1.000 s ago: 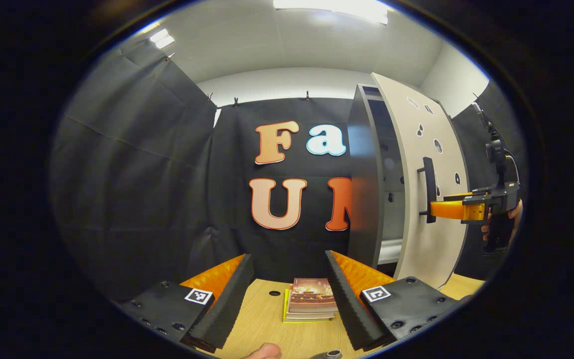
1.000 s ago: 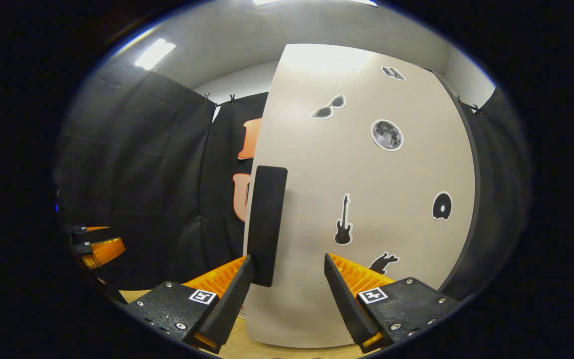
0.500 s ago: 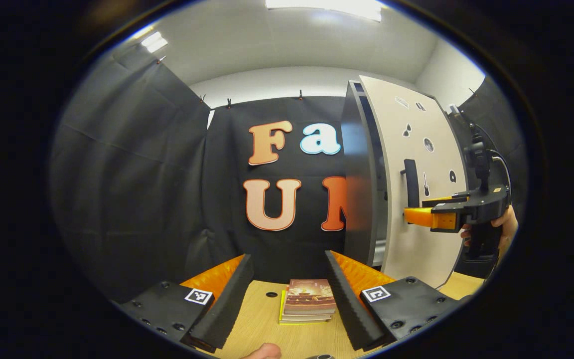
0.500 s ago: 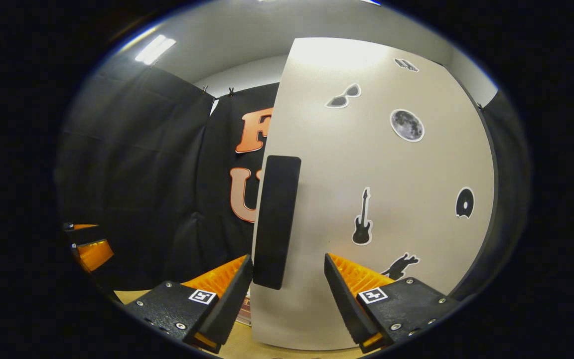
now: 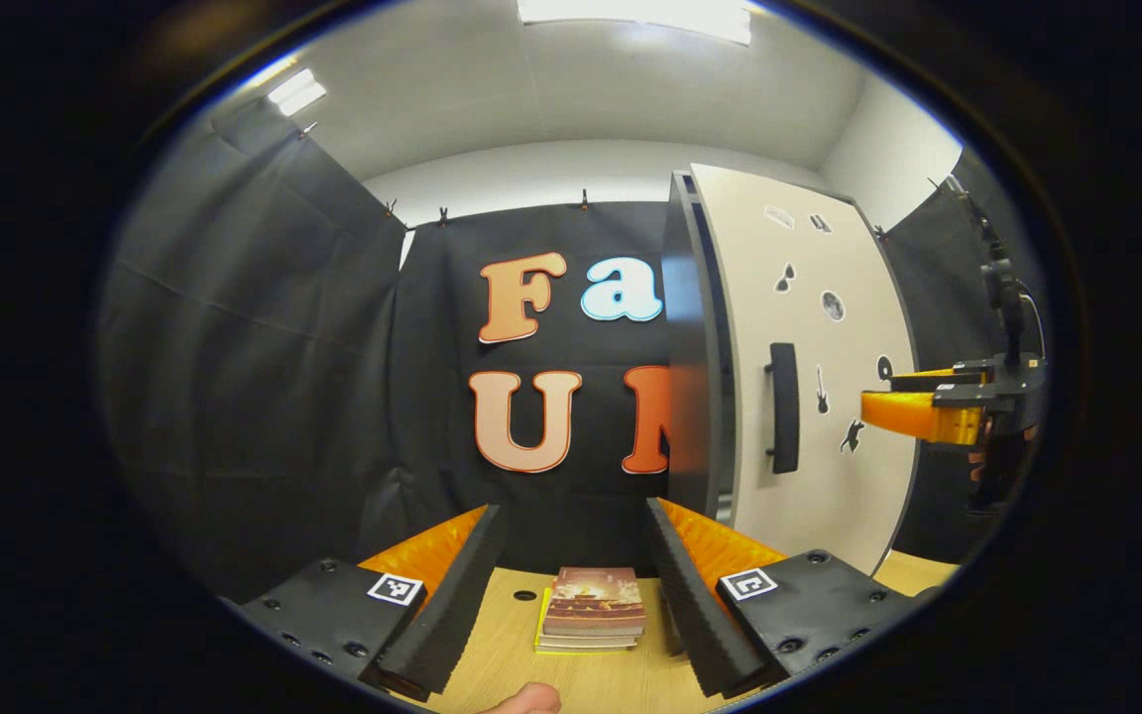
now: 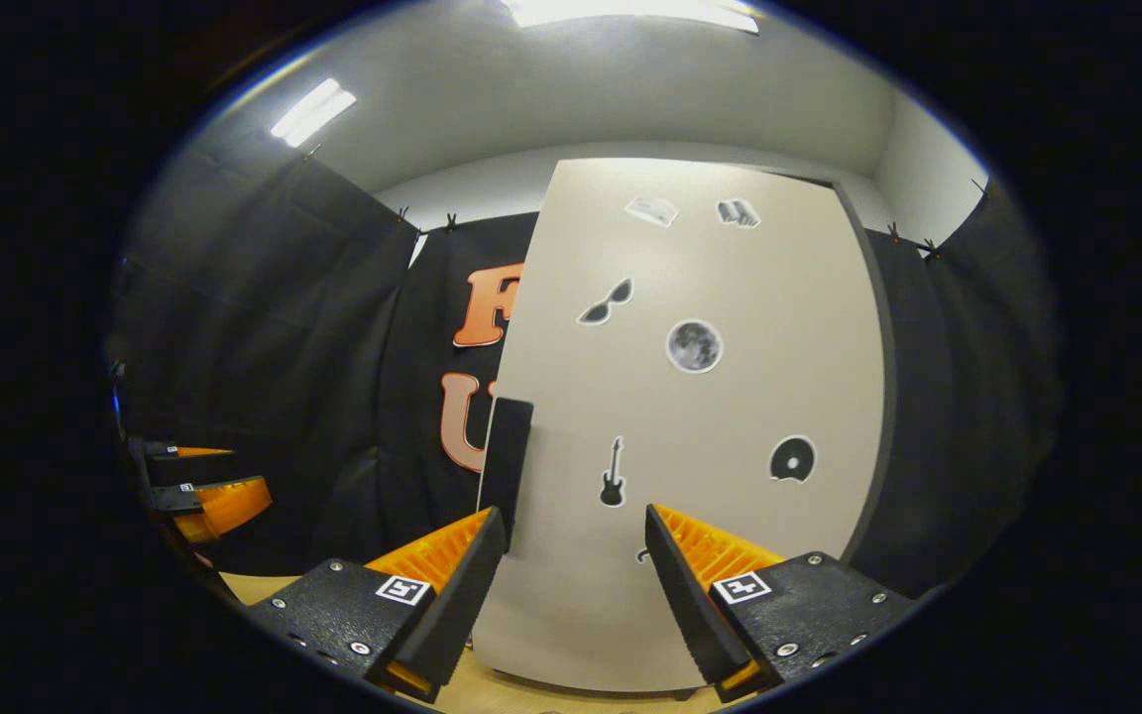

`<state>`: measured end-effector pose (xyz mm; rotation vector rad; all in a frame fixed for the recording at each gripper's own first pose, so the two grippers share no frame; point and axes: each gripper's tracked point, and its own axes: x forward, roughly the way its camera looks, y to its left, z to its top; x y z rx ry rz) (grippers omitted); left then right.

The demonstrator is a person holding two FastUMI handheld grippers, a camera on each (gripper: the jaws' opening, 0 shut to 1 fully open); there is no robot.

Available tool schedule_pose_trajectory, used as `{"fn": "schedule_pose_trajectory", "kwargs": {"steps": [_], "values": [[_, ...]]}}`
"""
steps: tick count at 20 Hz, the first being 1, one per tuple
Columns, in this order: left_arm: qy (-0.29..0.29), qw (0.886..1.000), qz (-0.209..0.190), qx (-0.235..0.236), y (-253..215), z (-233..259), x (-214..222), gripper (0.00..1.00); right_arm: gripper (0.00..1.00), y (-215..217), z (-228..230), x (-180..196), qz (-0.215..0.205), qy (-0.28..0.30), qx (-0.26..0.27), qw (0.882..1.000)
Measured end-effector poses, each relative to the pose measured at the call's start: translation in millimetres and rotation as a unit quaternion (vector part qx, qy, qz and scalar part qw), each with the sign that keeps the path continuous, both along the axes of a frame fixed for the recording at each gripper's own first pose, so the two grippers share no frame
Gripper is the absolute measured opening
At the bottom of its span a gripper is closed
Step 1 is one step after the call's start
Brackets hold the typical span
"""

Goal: Open the cabinet door with the right hand, grasp the bottle in the cabinet with the left hand and place it on the coaster, then close the cabinet door with the right hand.

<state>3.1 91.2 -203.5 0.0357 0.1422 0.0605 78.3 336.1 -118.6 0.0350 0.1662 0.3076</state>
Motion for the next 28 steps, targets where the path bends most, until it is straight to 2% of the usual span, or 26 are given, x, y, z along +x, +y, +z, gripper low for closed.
{"fn": "schedule_pose_trajectory", "kwargs": {"steps": [6,14,17,20,28], "values": [[-0.009,1.0,-0.015,0.007,-42,27,0,0.94,0.88,-95,34,-49,-0.038,-0.016,0.001,0.999],[-0.048,0.998,-0.025,0.024,-112,77,12,0.94,0.89,-211,61,-100,-0.092,-0.025,-0.015,0.995],[-0.059,0.997,-0.033,0.034,-137,81,20,0.94,0.89,-234,64,-108,-0.103,-0.02,-0.017,0.994],[-0.055,0.997,-0.044,0.038,-158,82,27,0.94,0.93,-250,65,-114,-0.114,-0.021,-0.014,0.993],[-0.074,0.994,-0.057,0.05,-182,96,30,0.94,0.97,-242,54,-114,-0.098,-0.035,-0.017,0.994]]}}
